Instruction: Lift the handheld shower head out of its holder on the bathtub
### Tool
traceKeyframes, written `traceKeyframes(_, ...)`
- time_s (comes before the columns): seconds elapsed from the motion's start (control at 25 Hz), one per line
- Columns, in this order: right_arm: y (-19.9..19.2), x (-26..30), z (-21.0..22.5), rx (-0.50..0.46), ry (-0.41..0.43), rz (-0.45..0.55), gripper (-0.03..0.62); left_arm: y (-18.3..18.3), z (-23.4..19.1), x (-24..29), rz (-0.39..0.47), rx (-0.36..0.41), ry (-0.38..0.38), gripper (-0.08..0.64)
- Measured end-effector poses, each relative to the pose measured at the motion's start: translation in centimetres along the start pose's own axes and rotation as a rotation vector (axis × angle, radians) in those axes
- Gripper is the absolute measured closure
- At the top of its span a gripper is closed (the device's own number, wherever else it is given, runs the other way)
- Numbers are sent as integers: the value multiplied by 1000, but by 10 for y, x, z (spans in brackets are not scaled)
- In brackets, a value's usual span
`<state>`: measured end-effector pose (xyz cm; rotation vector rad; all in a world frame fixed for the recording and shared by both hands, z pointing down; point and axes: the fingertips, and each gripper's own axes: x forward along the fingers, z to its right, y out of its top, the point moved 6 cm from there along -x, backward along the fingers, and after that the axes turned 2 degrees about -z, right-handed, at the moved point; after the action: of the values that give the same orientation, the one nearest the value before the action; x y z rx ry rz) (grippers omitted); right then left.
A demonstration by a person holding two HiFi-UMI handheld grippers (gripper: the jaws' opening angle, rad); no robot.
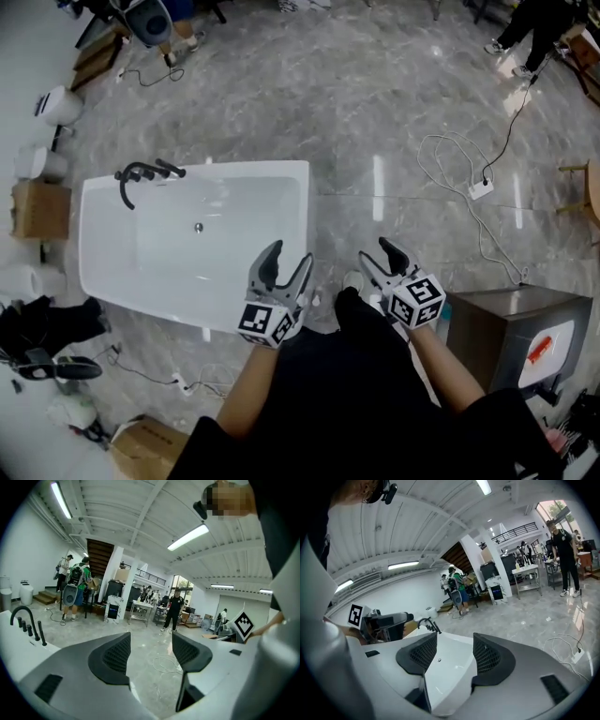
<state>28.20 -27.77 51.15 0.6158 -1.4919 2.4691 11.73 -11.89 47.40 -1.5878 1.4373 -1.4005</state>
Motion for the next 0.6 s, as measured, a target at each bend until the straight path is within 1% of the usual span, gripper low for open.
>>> traceKeyframes(0.2,11,6,15,-17,48,-16,376,12,7,12,20,6,44,304)
traceKeyframes(0.32,17,9,21,-22,58,-13,376,15,9,19,28,-13,63,304)
traceKeyframes(0.44,18,8,25,-26,60,-16,376,20,18,31,50,-31,51,304)
traceKeyframes(0.6,19,5,27,-14,58,-9,376,27,26,43,61,-5,21,302)
